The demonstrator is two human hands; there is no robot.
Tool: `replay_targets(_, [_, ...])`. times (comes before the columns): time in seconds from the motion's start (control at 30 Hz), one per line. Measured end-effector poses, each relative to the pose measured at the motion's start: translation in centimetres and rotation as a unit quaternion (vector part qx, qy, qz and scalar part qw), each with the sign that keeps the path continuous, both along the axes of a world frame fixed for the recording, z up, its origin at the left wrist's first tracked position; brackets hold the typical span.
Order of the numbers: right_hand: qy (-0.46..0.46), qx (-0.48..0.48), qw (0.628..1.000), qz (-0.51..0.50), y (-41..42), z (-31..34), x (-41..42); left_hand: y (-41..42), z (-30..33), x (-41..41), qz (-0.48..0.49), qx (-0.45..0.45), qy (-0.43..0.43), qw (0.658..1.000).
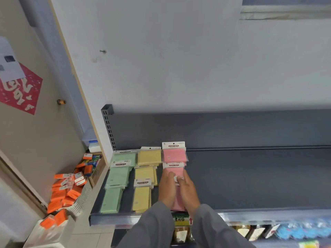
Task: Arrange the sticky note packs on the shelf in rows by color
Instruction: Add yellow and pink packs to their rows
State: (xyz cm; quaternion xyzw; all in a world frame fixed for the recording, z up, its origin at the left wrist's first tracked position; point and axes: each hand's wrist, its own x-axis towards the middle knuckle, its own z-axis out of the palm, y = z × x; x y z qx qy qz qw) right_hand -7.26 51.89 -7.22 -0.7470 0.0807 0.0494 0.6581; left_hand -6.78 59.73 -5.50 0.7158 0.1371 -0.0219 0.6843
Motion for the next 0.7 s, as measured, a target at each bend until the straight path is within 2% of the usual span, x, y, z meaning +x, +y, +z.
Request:
replay_targets(0.2, [0.004,0.033,0.998,-0.052,-0.9,1.6,0.2,0.6,-1.2,0.9,0.020,0.033,-0.040,0.998])
replay_targets(0.33, [0.035,0.018,0.996,-0.083,-3.3,3.1,5.0,1.0,0.8,4.1,0.020,0.060,-0.050,0.997])
replay_targets(0.43, [0.047,-0.012,0.998,-0.041,-3.5,2.1,8.9,0.5,2.0,6.4,0.015,0.074,-0.034,0.997])
replay_targets(0.53, [0.016,-0.076,0.997,0.023,-3.3,-0.5,10.6,0.1,1.9,7.3,0.021,0.072,-0.022,0.997])
replay_targets(0.63, [-0.001,-0.094,0.995,0.021,-2.9,1.0,9.5,0.2,1.4,7.2,0.020,0.070,-0.019,0.997])
replay_targets(0.7, [-0.003,-0.087,0.996,-0.024,-2.8,2.3,9.0,0.6,2.0,6.3,0.027,0.068,-0.037,0.997])
